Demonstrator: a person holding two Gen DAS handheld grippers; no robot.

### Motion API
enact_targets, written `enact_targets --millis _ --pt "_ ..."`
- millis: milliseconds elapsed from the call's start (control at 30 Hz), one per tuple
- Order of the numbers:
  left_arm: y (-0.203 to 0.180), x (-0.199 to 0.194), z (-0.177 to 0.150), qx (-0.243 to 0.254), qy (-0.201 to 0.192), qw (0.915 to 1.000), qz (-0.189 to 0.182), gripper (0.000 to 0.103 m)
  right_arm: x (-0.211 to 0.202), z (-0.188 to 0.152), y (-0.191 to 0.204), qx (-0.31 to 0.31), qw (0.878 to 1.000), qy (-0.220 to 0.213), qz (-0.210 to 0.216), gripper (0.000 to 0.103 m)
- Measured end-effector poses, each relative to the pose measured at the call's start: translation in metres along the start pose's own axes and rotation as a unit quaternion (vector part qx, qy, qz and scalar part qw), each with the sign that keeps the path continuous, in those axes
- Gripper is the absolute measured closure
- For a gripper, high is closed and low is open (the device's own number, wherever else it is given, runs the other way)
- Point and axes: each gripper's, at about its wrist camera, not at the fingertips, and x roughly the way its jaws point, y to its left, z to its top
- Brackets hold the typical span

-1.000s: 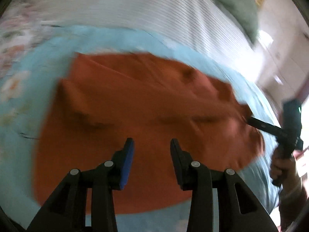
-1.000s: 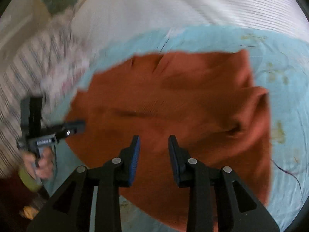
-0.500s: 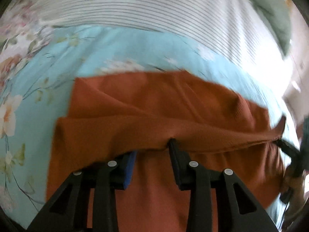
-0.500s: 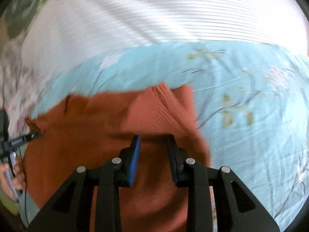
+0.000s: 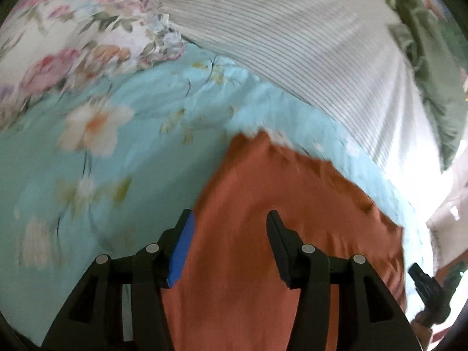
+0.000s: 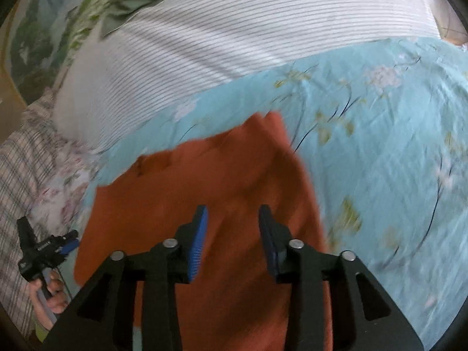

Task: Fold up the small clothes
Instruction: 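Release the hem with both grippers and smooth the folded sweater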

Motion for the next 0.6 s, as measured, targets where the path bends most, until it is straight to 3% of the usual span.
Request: enact_targets --millis 133,333,600 --pt "-0.004 -0.026 -0.055 -0.002 0.022 0.9995 -0.021 0.049 0.001 -0.029 0.016 -0.01 1.0 0.022 0.017 0.059" --pt "0.0 -0.052 -0.11 -0.018 0.045 0.9978 -0.045 0.047 -0.009 -0.071 0.029 -0.004 0.998 0.048 0.036 0.059" --pt "0.014 -0.049 -0.132 -0.055 0.066 0.9946 -0.059 0.046 -0.028 -0.099 0.034 0.006 0.997 0.058 0.052 0.054"
